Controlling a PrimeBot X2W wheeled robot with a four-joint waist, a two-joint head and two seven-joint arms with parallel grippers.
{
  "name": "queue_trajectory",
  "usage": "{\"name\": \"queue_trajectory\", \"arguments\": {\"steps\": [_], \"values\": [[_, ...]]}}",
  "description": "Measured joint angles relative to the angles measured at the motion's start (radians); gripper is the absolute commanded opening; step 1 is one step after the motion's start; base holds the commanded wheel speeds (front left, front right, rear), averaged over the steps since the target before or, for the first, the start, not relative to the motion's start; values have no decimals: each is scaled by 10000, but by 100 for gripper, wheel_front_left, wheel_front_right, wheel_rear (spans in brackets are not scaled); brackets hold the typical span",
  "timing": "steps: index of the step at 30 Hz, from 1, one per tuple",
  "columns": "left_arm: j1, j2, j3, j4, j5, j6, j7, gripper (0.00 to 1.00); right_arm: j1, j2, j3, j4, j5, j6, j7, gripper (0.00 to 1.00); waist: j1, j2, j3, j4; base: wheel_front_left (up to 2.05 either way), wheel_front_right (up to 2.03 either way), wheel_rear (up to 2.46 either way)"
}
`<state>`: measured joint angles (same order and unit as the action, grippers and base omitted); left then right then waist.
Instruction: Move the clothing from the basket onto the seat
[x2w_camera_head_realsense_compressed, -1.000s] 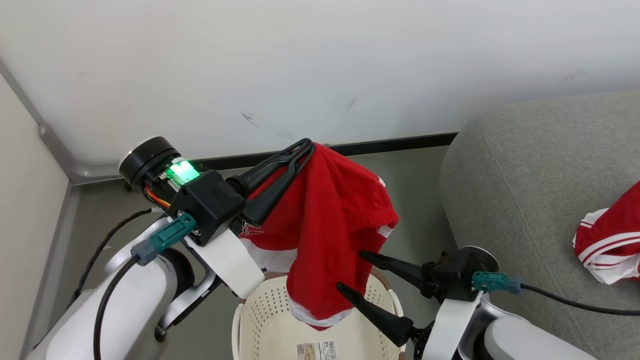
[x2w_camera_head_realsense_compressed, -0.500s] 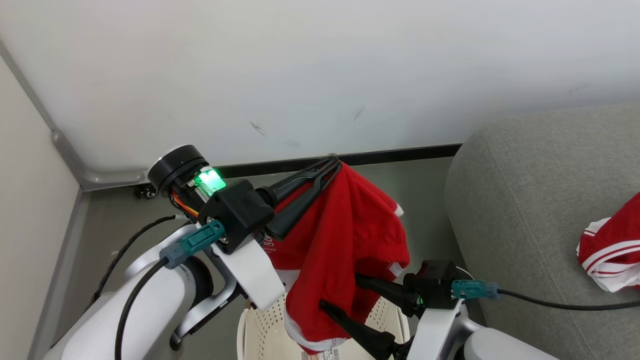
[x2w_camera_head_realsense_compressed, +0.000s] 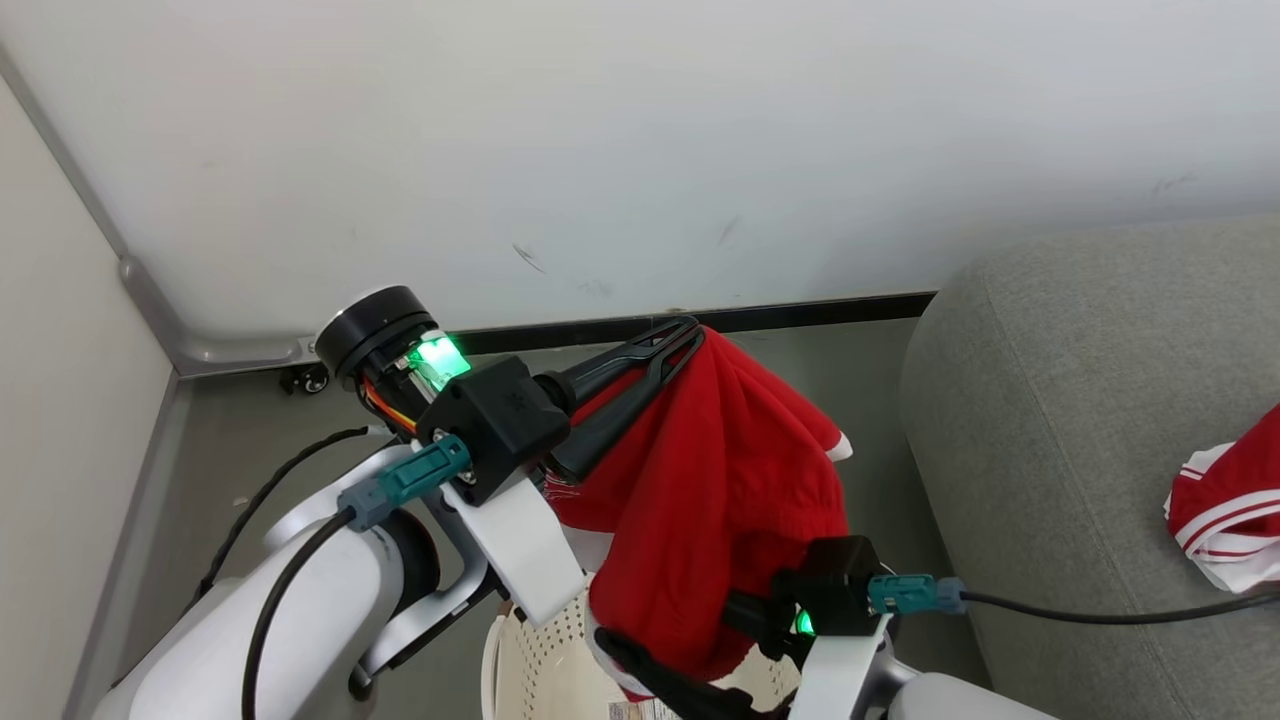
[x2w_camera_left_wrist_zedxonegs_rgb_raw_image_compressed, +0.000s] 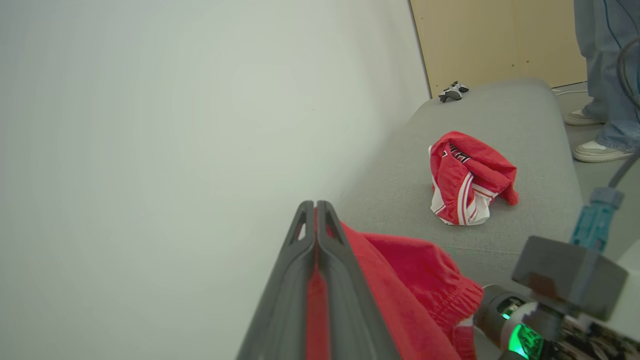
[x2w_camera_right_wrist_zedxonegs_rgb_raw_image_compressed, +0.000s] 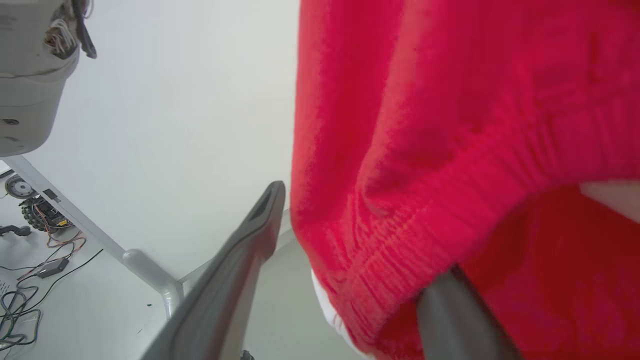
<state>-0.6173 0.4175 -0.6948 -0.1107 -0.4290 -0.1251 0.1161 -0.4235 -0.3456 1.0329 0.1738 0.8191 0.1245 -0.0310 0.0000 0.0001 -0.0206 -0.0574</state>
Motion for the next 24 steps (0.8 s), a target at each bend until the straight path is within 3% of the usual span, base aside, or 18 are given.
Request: {"name": "queue_trajectory", "arguments": {"steps": [1,7,8,9,10,18,24], "values": [[-15,-2,-10,-6,0,0,27,0,-95,23,54,38,2,0,-61,85,0,0,0,7,0,0,0],[-60,-2,-46,-35,-38,-29,82,0,-503,305,345,301,-33,0,-487,38,0,0,6,54,0,0,0],[-73,0,-48,-35,-71,-29,84,0,-556,334,364,337,-58,0,-602,27,0,0,8,61,0,0,0],[-82,0,-46,-36,-84,-29,84,0,-598,347,391,387,-104,0,-717,5,0,0,11,66,0,0,0],[-84,0,-46,-35,-92,-29,86,0,-658,355,416,460,-142,0,-807,0,0,0,15,71,0,0,0],[-31,0,100,159,-384,-8,123,0,-743,318,573,731,-157,0,-1425,0,0,0,57,29,0,0,0],[425,-105,209,533,-740,117,77,0,-722,-107,255,895,-121,0,-1755,0,0,0,84,-80,0,0,0]]}}
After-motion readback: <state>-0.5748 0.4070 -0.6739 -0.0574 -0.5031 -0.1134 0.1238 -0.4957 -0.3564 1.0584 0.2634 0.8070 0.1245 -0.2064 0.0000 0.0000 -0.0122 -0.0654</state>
